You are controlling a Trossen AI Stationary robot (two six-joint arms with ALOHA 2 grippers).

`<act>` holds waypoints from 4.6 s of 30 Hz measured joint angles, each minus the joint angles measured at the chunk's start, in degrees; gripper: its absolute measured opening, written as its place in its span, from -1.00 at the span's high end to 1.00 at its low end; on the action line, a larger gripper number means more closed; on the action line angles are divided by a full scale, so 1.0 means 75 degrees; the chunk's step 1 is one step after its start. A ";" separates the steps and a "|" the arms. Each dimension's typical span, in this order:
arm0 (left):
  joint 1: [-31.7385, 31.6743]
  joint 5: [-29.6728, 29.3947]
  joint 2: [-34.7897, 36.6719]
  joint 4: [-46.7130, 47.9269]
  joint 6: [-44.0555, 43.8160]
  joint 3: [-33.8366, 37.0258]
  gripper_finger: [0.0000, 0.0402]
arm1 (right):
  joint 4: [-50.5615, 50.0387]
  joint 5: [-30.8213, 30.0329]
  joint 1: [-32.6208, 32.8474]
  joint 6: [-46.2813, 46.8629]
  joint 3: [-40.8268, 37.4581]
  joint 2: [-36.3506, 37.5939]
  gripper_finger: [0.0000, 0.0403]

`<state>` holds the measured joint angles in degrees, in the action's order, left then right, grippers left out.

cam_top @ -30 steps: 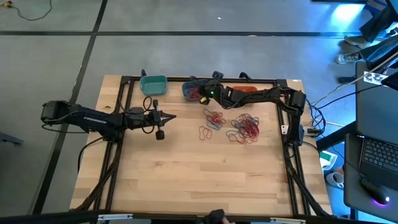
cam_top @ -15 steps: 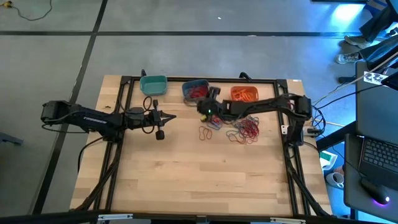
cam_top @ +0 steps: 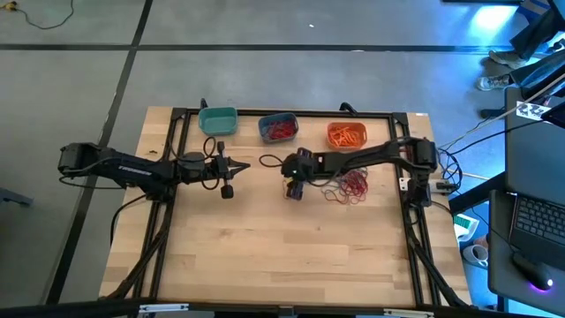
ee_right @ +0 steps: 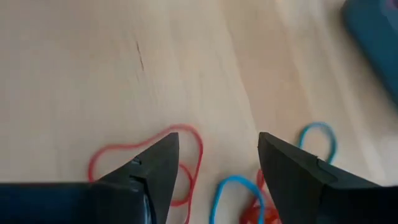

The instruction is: Sort rubber bands into baskets

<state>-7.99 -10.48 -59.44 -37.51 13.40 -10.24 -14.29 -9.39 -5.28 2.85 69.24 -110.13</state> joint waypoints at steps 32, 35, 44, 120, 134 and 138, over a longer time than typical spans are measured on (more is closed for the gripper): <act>0.0001 0.0000 0.0000 0.0032 0.0007 0.0000 0.97 | 0.0773 -0.1996 0.0087 -0.0840 -0.0068 -0.0740 0.94; 0.0000 0.0000 0.0000 0.0033 0.0026 0.0000 0.97 | 0.0939 -0.3027 0.0257 -0.1067 -0.0045 -0.0738 0.97; 0.0002 -0.0001 0.0000 0.0034 0.0039 0.0000 0.97 | 0.0992 -0.4994 0.0440 -0.2245 0.0683 -0.0697 0.93; 0.0003 -0.0006 0.0003 0.0154 0.0024 0.0000 0.97 | -0.5165 -0.2408 0.0035 -0.0014 0.0973 -0.0221 0.23; 0.0001 -0.0009 0.0003 0.0123 0.0019 0.0000 0.97 | -0.2246 -0.1156 -0.0679 0.0425 -0.0975 0.0696 0.32; 0.0000 -0.0009 0.0003 0.0122 0.0018 0.0000 0.97 | -0.1433 -0.0658 -0.0932 0.0570 -0.1479 0.0724 0.32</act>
<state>-7.99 -10.55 -59.42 -36.60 13.54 -10.24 -25.04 -14.32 -12.27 7.13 58.15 -104.70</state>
